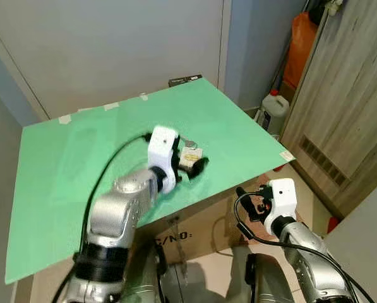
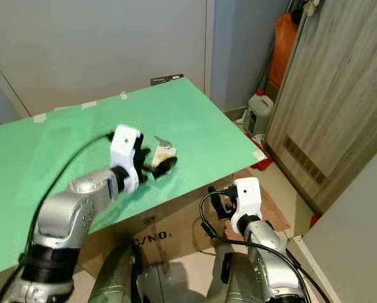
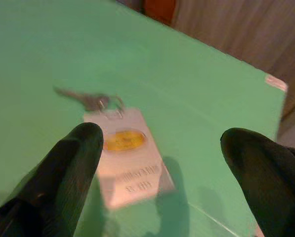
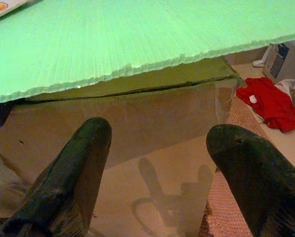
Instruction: Hang keys on a hook
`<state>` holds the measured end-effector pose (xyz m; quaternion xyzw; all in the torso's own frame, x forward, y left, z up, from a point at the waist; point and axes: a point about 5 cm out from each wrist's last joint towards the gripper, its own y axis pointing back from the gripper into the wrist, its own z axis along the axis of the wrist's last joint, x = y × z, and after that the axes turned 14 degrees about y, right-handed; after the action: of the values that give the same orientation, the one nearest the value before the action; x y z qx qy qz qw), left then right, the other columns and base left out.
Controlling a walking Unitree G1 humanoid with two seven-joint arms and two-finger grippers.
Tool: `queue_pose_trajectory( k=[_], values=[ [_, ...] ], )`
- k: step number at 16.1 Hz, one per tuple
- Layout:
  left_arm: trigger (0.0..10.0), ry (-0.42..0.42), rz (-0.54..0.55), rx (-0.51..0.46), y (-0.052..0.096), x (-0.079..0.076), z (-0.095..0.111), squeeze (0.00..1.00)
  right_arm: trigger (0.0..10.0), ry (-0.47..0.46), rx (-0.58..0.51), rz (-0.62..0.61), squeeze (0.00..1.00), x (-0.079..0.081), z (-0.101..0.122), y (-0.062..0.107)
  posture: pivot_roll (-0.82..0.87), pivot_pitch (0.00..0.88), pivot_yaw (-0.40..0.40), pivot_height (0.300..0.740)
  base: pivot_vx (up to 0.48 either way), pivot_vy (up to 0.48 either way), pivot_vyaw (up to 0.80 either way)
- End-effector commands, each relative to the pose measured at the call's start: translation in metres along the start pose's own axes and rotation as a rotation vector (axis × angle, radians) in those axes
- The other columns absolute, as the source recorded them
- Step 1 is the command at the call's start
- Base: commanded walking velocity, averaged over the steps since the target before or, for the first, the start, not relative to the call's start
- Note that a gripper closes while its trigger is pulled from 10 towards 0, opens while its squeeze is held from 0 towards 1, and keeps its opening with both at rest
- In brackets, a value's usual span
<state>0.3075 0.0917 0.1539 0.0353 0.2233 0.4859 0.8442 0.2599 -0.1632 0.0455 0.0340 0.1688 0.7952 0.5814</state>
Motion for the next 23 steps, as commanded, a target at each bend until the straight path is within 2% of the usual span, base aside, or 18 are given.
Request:
queue_pose_trajectory(
  k=[1,3,4,5,6,9,12,13,16,17,20,22,23],
  values=[
    [10.0,-0.104,0.036,-0.077,0.000,0.002,0.017,0.00,10.0,0.007,0.007,0.002,0.00,-0.001,-0.003,0.001,-0.04,0.000,0.063,0.574,0.000,0.000,0.00],
    [10.0,-0.221,0.090,-0.114,-0.010,0.016,0.024,0.00,10.0,0.010,0.002,-0.001,0.00,-0.001,-0.002,0.000,-0.04,0.000,0.056,0.574,0.000,0.000,0.00],
    [10.0,-0.233,0.126,-0.133,-0.017,0.029,0.027,0.00,10.0,0.017,-0.006,-0.016,0.00,-0.002,0.000,0.001,-0.05,0.000,0.056,0.574,0.000,0.000,0.00],
    [10.0,-0.290,0.180,-0.141,-0.024,0.041,0.029,0.00,10.0,0.023,-0.014,-0.028,0.00,-0.004,0.002,0.002,-0.07,0.000,0.053,0.574,0.000,0.000,0.00],
    [10.0,-0.312,0.198,-0.141,-0.025,0.045,0.028,0.00,10.0,0.024,-0.015,-0.029,0.00,-0.005,0.002,0.003,-0.07,0.000,0.053,0.574,0.000,0.000,0.00],
    [10.0,-0.313,0.213,-0.103,-0.042,0.058,0.020,0.00,10.0,0.047,-0.018,-0.033,0.00,-0.009,0.004,0.017,-0.13,0.005,0.050,0.574,0.000,0.000,0.00],
    [10.0,-0.322,0.200,-0.120,-0.048,0.059,0.019,0.00,10.0,0.050,-0.020,-0.063,0.00,-0.013,0.003,0.023,-0.16,0.003,0.072,0.574,0.000,0.000,0.00],
    [10.0,-0.292,0.172,-0.164,-0.048,0.056,0.022,1.00,10.0,0.046,-0.036,-0.079,0.00,-0.013,0.006,0.022,-0.16,0.000,0.079,0.574,0.000,0.000,0.00],
    [10.0,-0.307,0.157,-0.244,-0.046,0.051,0.026,1.00,10.0,0.033,-0.126,-0.127,0.00,-0.014,0.021,0.016,-0.15,0.000,0.098,0.574,0.000,0.000,0.00],
    [10.0,-0.317,0.125,-0.271,-0.047,0.044,0.023,1.00,10.0,0.040,-0.153,-0.141,0.00,-0.017,0.030,0.012,-0.13,0.000,0.103,0.574,0.000,0.000,0.00],
    [10.0,-0.311,0.076,-0.266,-0.050,0.033,0.013,1.00,10.0,0.089,-0.151,-0.142,0.00,-0.037,0.035,0.017,-0.12,0.000,0.091,0.574,0.000,0.000,0.00],
    [10.0,-0.262,0.089,-0.276,-0.051,0.034,0.012,1.00,10.0,0.105,-0.152,-0.083,0.00,-0.050,0.041,0.020,-0.12,0.000,0.084,0.574,0.000,0.000,0.00],
    [10.0,-0.245,0.108,-0.271,-0.051,0.037,0.011,1.00,10.0,0.090,-0.178,-0.012,0.00,-0.047,0.052,0.018,-0.12,0.000,0.084,0.574,0.000,0.000,0.00]
  ],
)
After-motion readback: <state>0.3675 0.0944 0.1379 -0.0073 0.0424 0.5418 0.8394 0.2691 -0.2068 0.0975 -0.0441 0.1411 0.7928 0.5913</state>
